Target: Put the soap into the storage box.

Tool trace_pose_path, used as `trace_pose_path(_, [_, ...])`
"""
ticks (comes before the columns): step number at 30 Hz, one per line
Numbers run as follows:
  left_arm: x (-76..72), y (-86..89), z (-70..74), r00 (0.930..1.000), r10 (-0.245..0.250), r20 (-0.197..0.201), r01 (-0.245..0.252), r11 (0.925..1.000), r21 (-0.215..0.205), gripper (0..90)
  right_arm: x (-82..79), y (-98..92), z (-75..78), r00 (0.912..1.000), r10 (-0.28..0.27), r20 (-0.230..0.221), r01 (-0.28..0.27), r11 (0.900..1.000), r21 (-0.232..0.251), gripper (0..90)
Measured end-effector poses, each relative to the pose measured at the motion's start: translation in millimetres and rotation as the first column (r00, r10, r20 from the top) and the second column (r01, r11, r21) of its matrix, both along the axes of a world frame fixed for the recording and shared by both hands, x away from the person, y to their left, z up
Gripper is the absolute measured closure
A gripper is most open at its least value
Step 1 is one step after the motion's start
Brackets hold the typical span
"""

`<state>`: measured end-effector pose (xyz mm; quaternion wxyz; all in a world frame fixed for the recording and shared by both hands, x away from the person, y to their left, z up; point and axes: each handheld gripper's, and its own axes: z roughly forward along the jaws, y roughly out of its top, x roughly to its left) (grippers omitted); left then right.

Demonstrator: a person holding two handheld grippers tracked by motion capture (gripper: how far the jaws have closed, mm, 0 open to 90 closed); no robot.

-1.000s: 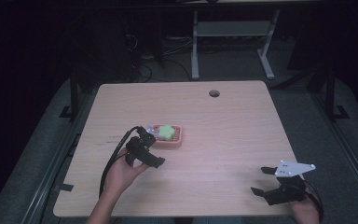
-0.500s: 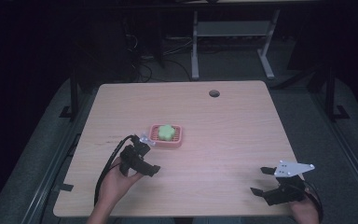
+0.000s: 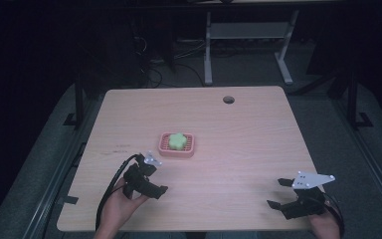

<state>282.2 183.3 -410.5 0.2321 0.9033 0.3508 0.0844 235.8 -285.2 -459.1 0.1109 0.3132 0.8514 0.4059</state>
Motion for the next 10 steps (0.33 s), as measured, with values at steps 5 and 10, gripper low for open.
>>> trace_pose_path(5, [-6.9, 8.7, -12.0, 0.9997, 0.021, -0.008, -0.021, 0.9983, -0.054, 20.9, 0.1, 0.3, 0.1, 1.0000, 0.002, 0.001, -0.002, 1.000, -0.002, 13.8])
trace_pose_path(10, [-15.2, 16.8, -15.0, 0.9990, 0.032, 0.030, -0.030, 0.9974, -0.065, 21.9, -0.1, 3.5, 1.7, 0.9999, 0.016, 0.005, -0.016, 1.000, -0.003, 13.8])
